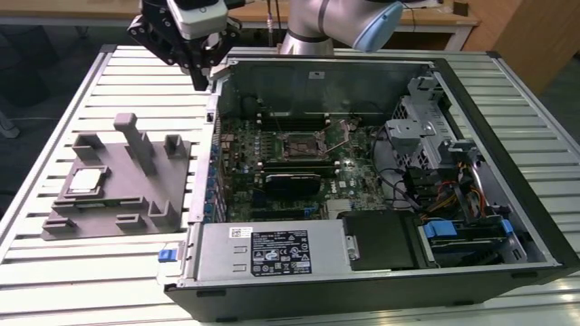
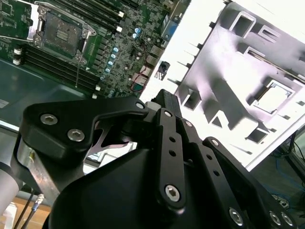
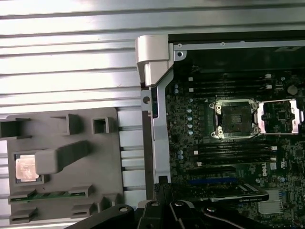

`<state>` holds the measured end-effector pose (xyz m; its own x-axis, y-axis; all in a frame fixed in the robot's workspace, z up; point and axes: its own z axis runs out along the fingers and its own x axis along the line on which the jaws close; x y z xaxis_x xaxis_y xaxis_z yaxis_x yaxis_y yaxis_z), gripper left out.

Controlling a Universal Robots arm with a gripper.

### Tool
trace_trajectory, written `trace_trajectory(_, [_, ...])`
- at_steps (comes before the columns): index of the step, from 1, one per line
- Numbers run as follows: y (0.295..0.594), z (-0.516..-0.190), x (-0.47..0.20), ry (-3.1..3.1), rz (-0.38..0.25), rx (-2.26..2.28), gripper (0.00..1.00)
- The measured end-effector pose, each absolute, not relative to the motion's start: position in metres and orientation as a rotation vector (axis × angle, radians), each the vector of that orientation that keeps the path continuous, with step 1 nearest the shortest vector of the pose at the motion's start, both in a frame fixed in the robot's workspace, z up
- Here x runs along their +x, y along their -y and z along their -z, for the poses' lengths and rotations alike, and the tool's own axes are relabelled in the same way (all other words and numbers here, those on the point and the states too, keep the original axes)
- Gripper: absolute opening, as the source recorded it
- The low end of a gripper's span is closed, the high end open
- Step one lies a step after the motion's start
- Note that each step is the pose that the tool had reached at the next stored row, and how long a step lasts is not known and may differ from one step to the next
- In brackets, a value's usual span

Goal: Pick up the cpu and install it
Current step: 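Reach for the cpu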

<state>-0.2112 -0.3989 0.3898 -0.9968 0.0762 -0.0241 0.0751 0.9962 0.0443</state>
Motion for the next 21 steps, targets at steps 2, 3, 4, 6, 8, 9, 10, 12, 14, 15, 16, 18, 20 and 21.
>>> trace_trajectory(2, [0.399, -0.390, -0.212, -3.113, -0.068, 0.118, 0.11])
trace_trajectory(3, [0.399, -0.390, -0.213, -3.113, -0.068, 0.118, 0.11])
trace_trajectory(4, [0.399, -0.390, -0.214, -3.113, -0.068, 0.118, 0.11])
trace_trajectory(6, [0.399, -0.390, -0.215, -3.113, -0.068, 0.118, 0.11])
trace_trajectory(8, [0.399, -0.390, -0.217, -3.113, -0.068, 0.118, 0.11])
trace_trajectory(9, [0.399, -0.390, -0.217, -3.113, -0.068, 0.118, 0.11])
trace_trajectory(10, [0.399, -0.390, -0.218, -3.113, -0.068, 0.118, 0.11])
trace_trajectory(12, [0.399, -0.390, -0.220, -3.113, -0.068, 0.118, 0.11])
trace_trajectory(14, [0.399, -0.389, -0.221, -3.113, -0.068, 0.118, 0.11])
trace_trajectory(15, [0.399, -0.389, -0.222, -3.113, -0.068, 0.118, 0.11])
trace_trajectory(16, [0.399, -0.389, -0.222, -3.113, -0.068, 0.118, 0.11])
trace_trajectory(18, [0.399, -0.389, -0.224, -3.113, -0.068, 0.118, 0.11])
trace_trajectory(20, [0.399, -0.389, -0.225, -3.113, -0.068, 0.118, 0.11])
trace_trajectory(21, [0.399, -0.389, -0.226, -3.113, -0.068, 0.118, 0.11])
